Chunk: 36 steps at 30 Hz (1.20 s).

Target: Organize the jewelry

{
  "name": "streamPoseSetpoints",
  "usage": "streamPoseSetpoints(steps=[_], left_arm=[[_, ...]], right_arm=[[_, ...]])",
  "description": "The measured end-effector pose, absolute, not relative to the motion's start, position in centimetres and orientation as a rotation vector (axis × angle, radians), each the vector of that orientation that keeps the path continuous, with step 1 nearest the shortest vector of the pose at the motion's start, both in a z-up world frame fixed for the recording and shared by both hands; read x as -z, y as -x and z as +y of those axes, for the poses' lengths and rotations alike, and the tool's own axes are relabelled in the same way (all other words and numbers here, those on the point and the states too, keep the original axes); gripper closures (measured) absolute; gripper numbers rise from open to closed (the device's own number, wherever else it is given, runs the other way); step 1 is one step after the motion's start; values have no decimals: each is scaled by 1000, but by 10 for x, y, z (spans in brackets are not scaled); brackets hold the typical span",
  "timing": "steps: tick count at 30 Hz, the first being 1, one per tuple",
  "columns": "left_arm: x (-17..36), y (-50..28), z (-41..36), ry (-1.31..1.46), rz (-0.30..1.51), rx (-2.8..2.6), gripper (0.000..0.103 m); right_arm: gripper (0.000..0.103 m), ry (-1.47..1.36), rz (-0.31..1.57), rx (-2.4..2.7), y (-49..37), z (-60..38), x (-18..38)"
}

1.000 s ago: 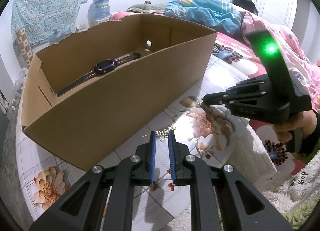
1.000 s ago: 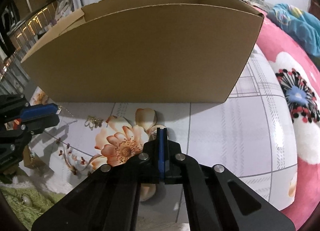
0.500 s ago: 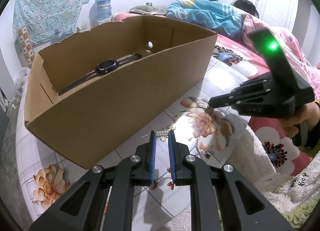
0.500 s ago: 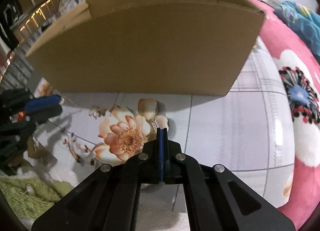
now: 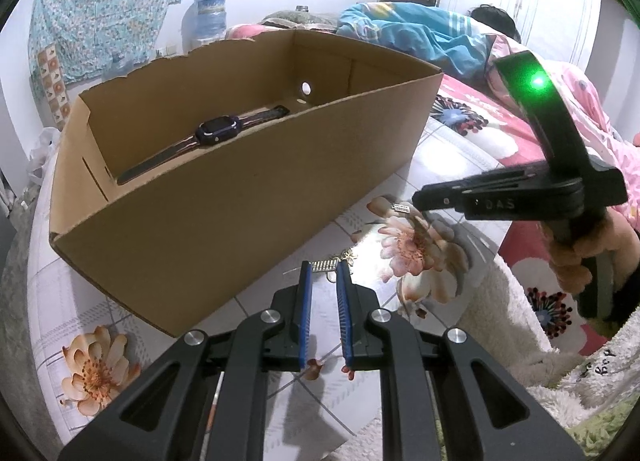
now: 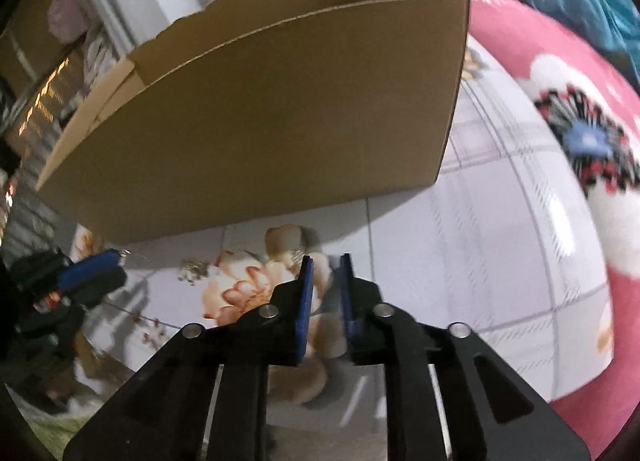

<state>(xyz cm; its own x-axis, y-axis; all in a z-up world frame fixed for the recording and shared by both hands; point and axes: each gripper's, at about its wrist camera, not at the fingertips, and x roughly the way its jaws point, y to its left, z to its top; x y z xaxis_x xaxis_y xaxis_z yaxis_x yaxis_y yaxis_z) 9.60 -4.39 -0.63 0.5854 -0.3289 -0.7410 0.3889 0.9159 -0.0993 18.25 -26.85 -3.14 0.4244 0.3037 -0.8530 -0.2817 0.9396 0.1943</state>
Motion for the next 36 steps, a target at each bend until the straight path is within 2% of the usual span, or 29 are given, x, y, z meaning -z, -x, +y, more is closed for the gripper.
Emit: streamPoseSetpoints(steps=[10,25,26,27,36], left_arm=[[8,-98,-42,-65,856,423,91],[13,-104,-39,-49,871,436,91],[13,-104,-39,-49,871,436,91],[13,-104,-39,-49,871,435,91],[10,-99,-38,-55,853,427,91]], right_arm=[[88,-63,1031,-286,-180,-246,37],[88,102,919,-163,-152,-193,48],[88,101,920,-165,-151,-193,48],[98,105,919,-164,-150,-193,48],[103,11,952,-230,-146,-206,44]])
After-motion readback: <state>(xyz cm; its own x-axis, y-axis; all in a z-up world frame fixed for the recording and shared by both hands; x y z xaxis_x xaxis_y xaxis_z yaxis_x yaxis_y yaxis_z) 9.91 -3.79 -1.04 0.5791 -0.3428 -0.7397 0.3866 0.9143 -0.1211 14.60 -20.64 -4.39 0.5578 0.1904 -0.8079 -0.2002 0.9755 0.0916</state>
